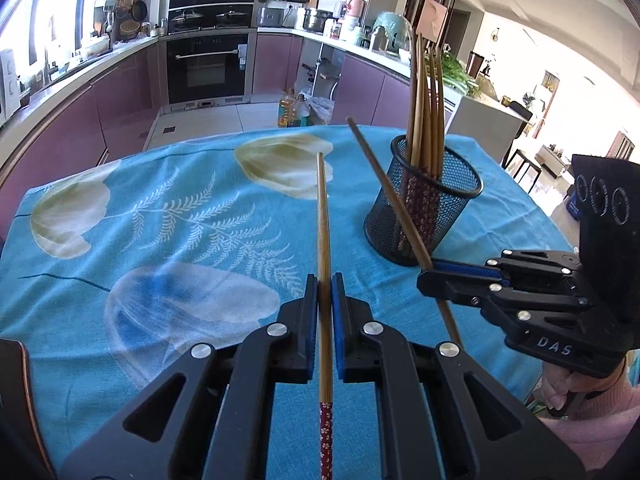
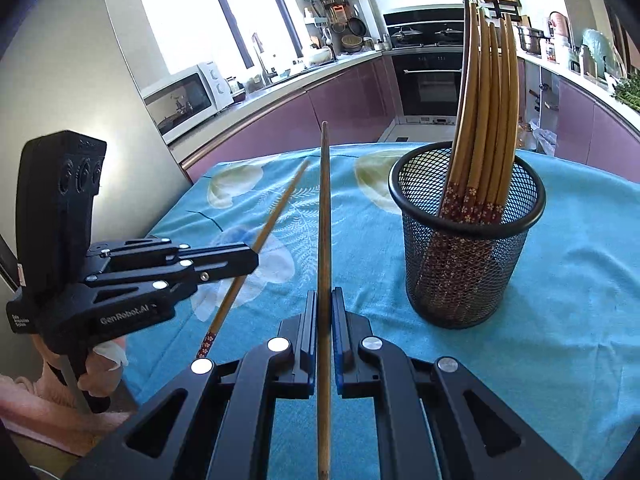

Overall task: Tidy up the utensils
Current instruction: 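Lift both chopsticks upright off the cloth toward the mesh holder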

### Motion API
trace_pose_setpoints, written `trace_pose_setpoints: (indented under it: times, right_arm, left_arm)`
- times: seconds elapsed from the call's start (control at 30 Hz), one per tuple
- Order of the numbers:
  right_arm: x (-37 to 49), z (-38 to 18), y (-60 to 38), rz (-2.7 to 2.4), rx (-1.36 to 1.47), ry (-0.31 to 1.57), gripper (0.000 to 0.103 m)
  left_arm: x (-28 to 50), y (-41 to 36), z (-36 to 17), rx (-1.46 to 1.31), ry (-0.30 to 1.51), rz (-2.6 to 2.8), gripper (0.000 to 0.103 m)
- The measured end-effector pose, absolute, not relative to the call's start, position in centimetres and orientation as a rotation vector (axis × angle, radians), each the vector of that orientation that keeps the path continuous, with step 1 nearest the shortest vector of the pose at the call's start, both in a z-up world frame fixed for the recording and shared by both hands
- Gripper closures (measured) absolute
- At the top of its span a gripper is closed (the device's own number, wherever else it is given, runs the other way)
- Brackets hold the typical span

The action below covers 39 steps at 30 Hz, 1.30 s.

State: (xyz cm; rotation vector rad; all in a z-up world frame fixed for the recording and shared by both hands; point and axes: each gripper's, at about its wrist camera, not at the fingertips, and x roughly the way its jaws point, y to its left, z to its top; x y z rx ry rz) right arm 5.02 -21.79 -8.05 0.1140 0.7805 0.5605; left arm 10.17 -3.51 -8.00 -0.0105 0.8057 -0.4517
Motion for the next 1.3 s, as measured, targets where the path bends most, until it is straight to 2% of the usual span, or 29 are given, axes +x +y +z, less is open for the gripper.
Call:
trace_pose_setpoints:
  times: [0.77,1.3]
  right_arm:
    - [4.0,-7.4,-21.4,0.612,0.117,0.738,0.097]
    - [3.8,-5.5,-23.6,0.557,0.122,0.662,0.097]
  left_arm:
    - [9.7,-5.5,-7.8,0.022,0.815,-0.513,0.096]
    - [9.1,-5.1,-5.4,-0.015,0.759,-0.565,0.096]
